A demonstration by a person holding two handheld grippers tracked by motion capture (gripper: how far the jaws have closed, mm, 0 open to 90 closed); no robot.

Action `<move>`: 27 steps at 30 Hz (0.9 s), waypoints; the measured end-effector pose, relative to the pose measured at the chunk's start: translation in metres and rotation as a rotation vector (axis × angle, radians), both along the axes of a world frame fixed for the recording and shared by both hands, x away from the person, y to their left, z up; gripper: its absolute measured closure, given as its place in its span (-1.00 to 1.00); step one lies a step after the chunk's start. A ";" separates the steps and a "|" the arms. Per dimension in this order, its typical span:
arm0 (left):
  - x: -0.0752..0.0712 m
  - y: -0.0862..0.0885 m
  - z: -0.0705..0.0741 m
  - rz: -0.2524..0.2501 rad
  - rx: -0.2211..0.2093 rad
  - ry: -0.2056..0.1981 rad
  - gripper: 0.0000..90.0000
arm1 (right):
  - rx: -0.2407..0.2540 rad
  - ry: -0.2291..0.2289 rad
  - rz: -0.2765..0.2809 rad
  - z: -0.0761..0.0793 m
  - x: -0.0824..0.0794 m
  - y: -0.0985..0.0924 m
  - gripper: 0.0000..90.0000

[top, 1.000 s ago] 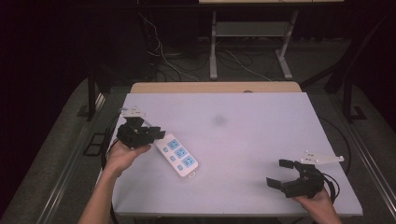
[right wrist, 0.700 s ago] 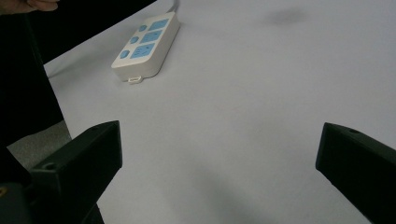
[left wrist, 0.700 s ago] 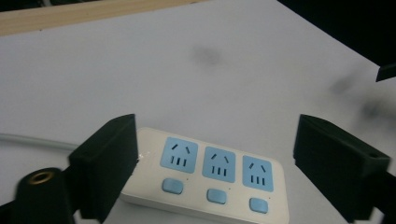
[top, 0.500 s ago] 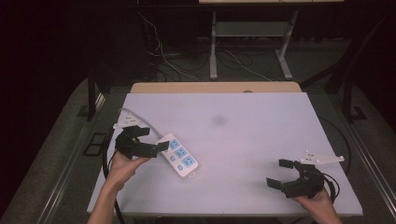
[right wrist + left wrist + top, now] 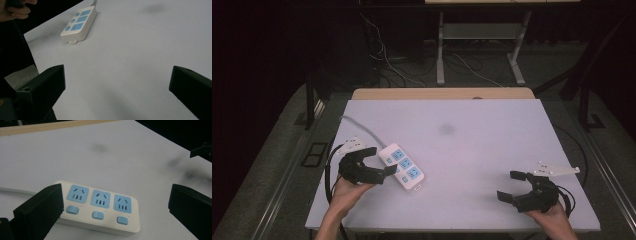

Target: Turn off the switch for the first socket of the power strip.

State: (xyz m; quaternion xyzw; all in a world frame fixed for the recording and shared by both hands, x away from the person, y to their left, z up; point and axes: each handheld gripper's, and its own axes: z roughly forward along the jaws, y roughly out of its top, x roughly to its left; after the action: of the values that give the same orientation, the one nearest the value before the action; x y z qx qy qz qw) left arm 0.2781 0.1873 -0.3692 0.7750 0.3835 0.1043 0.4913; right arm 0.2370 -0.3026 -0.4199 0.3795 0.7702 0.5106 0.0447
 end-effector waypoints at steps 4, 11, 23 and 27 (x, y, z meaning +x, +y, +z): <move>-0.007 -0.003 -0.007 -0.005 -0.012 -0.001 -1.00 | -0.001 0.000 0.001 0.000 0.000 0.000 -1.00; -0.015 -0.008 -0.022 -0.013 -0.023 -0.003 -1.00 | 0.002 0.001 0.002 0.000 0.000 0.000 -1.00; -0.025 -0.016 -0.046 -0.044 -0.005 -0.002 -1.00 | -0.001 0.008 0.004 -0.001 0.000 0.002 -1.00; -0.027 -0.018 -0.049 -0.056 -0.003 0.001 -1.00 | -0.005 0.013 0.009 -0.002 0.000 0.003 -0.99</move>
State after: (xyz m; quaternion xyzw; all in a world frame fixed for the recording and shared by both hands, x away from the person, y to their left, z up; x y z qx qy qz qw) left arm 0.2512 0.1695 -0.4186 0.7847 0.3623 0.0897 0.4949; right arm 0.2368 -0.2996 -0.4218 0.3795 0.7734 0.5064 0.0383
